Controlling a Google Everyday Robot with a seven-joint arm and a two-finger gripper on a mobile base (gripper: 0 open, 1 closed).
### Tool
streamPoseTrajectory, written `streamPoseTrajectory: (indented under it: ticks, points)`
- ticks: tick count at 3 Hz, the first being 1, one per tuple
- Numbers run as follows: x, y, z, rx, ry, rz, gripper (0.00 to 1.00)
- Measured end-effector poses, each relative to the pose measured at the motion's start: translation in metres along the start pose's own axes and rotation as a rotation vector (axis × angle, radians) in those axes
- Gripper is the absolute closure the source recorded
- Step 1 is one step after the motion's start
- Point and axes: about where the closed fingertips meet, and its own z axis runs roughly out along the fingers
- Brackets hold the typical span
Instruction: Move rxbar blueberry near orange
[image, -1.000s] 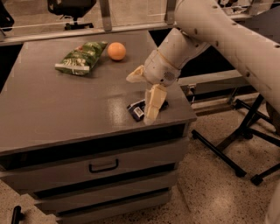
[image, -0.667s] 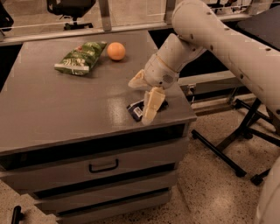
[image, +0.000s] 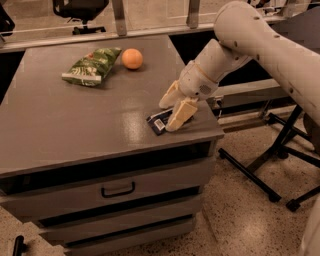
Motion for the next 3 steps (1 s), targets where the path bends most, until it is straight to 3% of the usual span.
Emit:
streamPoseTrajectory:
  ticks: [1, 2, 3]
  points:
    - [-0.003, 0.000, -0.004, 0.000, 0.000, 0.000, 0.83]
    - [-0.003, 0.000, -0.005, 0.000, 0.000, 0.000, 1.00]
    - [-0.003, -0.006, -0.023, 0.034, 0.010, -0.028, 1.00]
